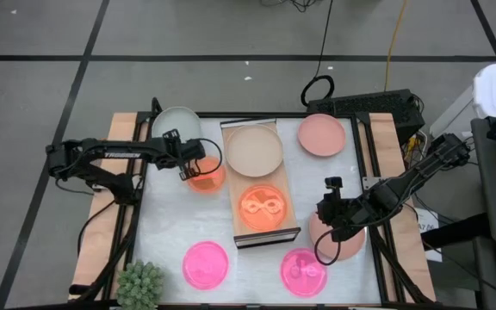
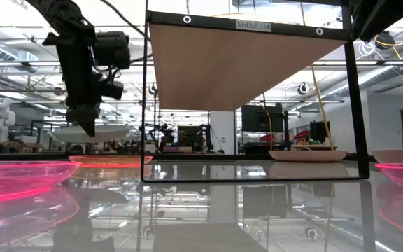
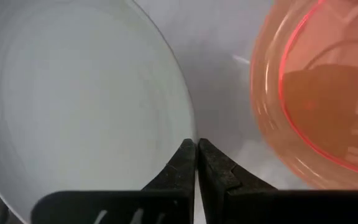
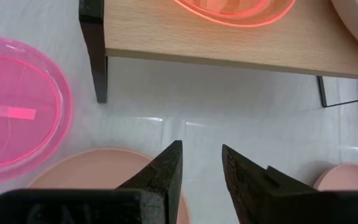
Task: Place and stack plates onto a shelf
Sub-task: Stack the gray plate on the brown plate on the shelf
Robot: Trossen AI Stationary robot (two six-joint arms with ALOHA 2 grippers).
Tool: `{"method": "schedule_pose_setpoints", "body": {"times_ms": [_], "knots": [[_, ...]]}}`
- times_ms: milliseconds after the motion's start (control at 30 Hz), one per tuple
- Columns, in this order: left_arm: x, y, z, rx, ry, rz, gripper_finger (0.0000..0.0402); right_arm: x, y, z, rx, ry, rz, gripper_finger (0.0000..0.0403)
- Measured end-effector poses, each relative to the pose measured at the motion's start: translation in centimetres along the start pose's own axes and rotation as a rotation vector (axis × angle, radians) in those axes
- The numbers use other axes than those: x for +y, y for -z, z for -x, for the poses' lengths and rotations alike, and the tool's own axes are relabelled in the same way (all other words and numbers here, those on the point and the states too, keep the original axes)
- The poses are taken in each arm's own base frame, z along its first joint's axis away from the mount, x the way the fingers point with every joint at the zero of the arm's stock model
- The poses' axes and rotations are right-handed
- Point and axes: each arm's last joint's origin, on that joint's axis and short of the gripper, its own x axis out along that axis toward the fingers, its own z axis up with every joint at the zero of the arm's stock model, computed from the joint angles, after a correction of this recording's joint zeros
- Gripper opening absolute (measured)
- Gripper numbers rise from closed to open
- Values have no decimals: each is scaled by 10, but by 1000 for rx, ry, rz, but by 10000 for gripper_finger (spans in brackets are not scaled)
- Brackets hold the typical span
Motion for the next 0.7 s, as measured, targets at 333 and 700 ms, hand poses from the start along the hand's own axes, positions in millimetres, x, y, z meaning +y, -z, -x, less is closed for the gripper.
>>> {"method": "schedule_pose_setpoints", "body": {"times_ms": [333, 700], "knots": [[3, -5, 45, -52, 22, -81, 4, 0, 0, 0, 0, 1, 21, 95], [16, -24, 122, -131, 40, -196, 4, 0, 0, 0, 0, 0, 19, 95]]}}
